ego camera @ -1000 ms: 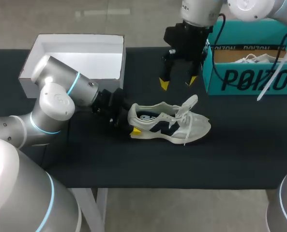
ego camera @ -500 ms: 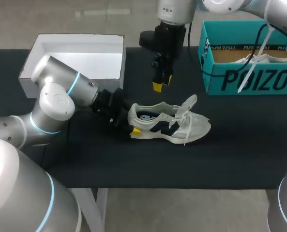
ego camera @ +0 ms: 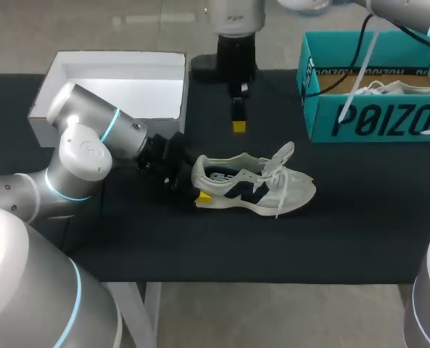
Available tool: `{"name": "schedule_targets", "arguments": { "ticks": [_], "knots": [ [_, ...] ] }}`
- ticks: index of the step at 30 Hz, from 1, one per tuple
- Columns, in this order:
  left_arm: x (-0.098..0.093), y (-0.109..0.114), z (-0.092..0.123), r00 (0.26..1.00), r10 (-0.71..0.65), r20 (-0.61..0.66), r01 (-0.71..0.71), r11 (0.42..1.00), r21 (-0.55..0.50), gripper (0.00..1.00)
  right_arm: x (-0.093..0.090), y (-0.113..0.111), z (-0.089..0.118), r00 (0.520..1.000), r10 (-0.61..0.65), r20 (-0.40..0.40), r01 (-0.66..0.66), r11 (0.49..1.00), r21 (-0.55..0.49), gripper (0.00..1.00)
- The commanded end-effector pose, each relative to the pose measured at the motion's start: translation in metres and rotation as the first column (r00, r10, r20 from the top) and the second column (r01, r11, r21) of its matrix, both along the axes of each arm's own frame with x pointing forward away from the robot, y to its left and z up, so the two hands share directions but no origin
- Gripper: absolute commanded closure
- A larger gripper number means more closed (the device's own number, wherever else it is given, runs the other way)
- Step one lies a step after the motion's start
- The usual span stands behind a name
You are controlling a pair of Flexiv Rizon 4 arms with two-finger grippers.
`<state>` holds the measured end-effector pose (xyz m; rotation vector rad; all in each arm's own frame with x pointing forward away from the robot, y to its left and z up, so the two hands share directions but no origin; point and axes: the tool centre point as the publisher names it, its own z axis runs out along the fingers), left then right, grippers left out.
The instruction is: Take the shoe out of the shoebox, open the shoe tongue, remove and reinsert the insole, then place the shoe into the shoebox
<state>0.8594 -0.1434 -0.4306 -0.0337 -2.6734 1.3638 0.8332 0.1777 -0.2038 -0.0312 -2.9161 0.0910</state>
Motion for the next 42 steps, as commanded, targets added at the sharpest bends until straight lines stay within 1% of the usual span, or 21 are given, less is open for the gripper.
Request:
{"name": "schedule_targets", "arguments": {
  "ticks": [1, 2, 3, 4, 5, 6, 7, 8, 11, 16, 20, 22, 24, 27, 28, 42],
  "knots": [
    [0.0, 0.0, -0.002, 1.0, 0.0, 0.001, 0.0, 1.0, 0.001, 1.0, 0.011, 0.013, -0.012, 0.983, 0.176, 0.046, -0.178, 0.982, 0.063, 1.0],
    [0.0, 0.0, -0.002, 1.0, 0.0, 0.001, 0.0, 1.0, 0.001, 1.0, 0.012, 0.014, -0.015, 0.984, 0.164, 0.07, -0.17, 0.981, 0.089, 1.0],
    [0.0, 0.0, -0.002, 1.0, 0.0, 0.001, 0.0, 1.0, 0.001, 1.0, 0.013, 0.015, -0.019, 0.978, 0.171, 0.123, -0.188, 0.972, 0.143, 1.0],
    [0.0, 0.0, -0.002, 1.0, 0.0, 0.001, 0.0, 1.0, 0.001, 1.0, 0.013, 0.016, -0.021, 0.961, 0.2, 0.191, -0.232, 0.959, 0.164, 1.0],
    [0.0, 0.0, -0.002, 1.0, 0.0, 0.001, 0.0, 1.0, 0.001, 1.0, 0.012, 0.018, -0.024, 0.947, 0.2, 0.25, -0.243, 0.958, 0.153, 1.0],
    [0.0, 0.0, -0.002, 1.0, 0.0, 0.001, 0.0, 1.0, 0.001, 1.0, 0.013, 0.019, -0.028, 0.934, 0.223, 0.279, -0.265, 0.957, 0.121, 1.0],
    [0.0, 0.0, -0.002, 1.0, 0.0, 0.001, 0.0, 1.0, 0.001, 1.0, 0.015, 0.019, -0.035, 0.937, 0.219, 0.273, -0.263, 0.955, 0.138, 1.0],
    [0.0, 0.0, -0.002, 1.0, 0.0, 0.001, 0.0, 1.0, 0.001, 1.0, 0.016, 0.019, -0.039, 0.932, 0.222, 0.286, -0.273, 0.95, 0.151, 1.0],
    [0.0, 0.0, -0.002, 1.0, 0.0, 0.001, 0.0, 1.0, 0.001, 1.0, 0.019, 0.018, -0.051, 0.933, 0.232, 0.275, -0.276, 0.952, 0.132, 1.0],
    [0.0, 0.0, -0.002, 1.0, 0.0, 0.001, 0.0, 1.0, 0.001, 1.0, 0.016, 0.018, -0.075, 0.953, 0.227, 0.203, -0.248, 0.965, 0.086, 1.0],
    [0.0, 0.0, -0.002, 1.0, 0.0, 0.001, 0.0, 1.0, 0.001, 1.0, 0.016, 0.007, -0.094, 0.973, 0.16, 0.169, -0.175, 0.982, 0.076, 1.0],
    [0.0, 0.0, -0.002, 1.0, 0.0, 0.001, 0.0, 1.0, 0.001, 1.0, 0.016, 0.003, -0.1, 0.978, 0.101, 0.184, -0.115, 0.991, 0.066, 1.0],
    [0.0, 0.0, -0.002, 1.0, 0.0, 0.001, 0.0, 1.0, 0.001, 1.0, 0.016, -0.003, -0.103, 0.981, 0.022, 0.193, -0.036, 0.997, 0.07, 1.0],
    [0.0, 0.0, -0.002, 1.0, 0.0, 0.001, 0.0, 1.0, 0.001, 1.0, 0.018, -0.003, -0.108, 0.979, -0.05, 0.198, 0.045, 0.998, 0.032, 1.0],
    [0.0, 0.0, -0.002, 1.0, 0.0, 0.001, 0.0, 1.0, 0.001, 1.0, 0.019, -0.003, -0.11, 0.98, -0.08, 0.18, 0.078, 0.997, 0.019, 1.0],
    [0.0, 0.0, -0.002, 1.0, 0.0, 0.001, 0.0, 1.0, 0.001, 1.0, 0.019, -0.003, -0.11, 0.98, -0.08, 0.18, 0.078, 0.997, 0.019, 1.0]
  ]
}}
